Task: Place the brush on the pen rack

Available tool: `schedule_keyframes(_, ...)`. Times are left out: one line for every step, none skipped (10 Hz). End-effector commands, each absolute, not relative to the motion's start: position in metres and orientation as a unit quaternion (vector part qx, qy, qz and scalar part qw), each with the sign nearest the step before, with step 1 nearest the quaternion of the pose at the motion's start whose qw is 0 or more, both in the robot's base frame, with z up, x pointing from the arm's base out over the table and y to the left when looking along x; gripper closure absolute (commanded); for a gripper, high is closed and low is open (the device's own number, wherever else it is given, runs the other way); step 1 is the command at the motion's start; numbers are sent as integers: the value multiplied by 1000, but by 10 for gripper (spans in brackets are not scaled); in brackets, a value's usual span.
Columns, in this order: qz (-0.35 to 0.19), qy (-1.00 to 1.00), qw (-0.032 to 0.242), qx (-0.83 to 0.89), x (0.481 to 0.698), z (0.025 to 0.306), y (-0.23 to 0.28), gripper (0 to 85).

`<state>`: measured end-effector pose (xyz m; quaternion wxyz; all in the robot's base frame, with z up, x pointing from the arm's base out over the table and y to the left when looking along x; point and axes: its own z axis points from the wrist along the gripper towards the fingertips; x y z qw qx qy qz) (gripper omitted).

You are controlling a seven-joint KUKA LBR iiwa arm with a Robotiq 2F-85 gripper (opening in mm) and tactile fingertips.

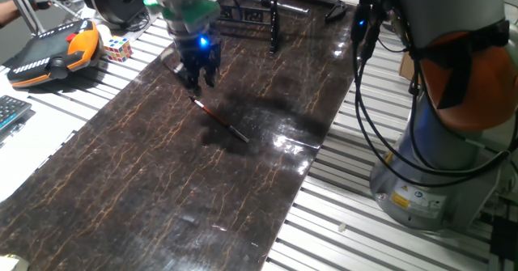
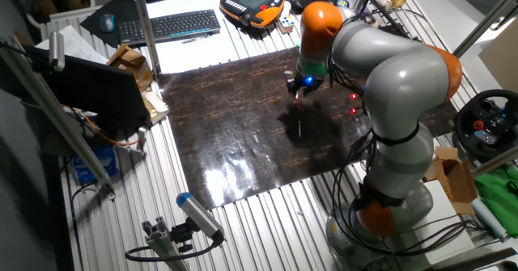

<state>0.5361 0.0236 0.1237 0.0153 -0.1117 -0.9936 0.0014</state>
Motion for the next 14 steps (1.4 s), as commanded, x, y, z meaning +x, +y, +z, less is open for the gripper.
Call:
schedule_keyframes(-2,-994,16,-111,536,100,22,420)
schedule_keyframes(-5,-994,17,-109,537,95,20,420)
schedule_keyframes(-10,-994,16,-108,537,89,17,420)
schedule_keyframes(-14,-994,14,-110,536,85,15,420)
schedule_keyframes(-7,-994,7,-105,537,82,14,417)
schedule_keyframes(-9,-995,5,-102,538,80,13,413)
schedule_keyframes(-10,-995,7,-99,539,81,13,413)
schedule_keyframes(-6,-995,7,-98,539,81,13,410)
schedule_keyframes(-4,-995,13,-101,539,81,13,410)
schedule_keyframes(-3,-994,26,-104,539,81,13,410)
schedule_keyframes(-9,-994,35,-104,539,81,13,410)
schedule_keyframes(-12,-993,42,-108,539,81,13,413)
schedule_keyframes(-17,-991,44,-123,539,81,13,413)
schedule_keyframes(-17,-992,41,-121,539,81,13,413)
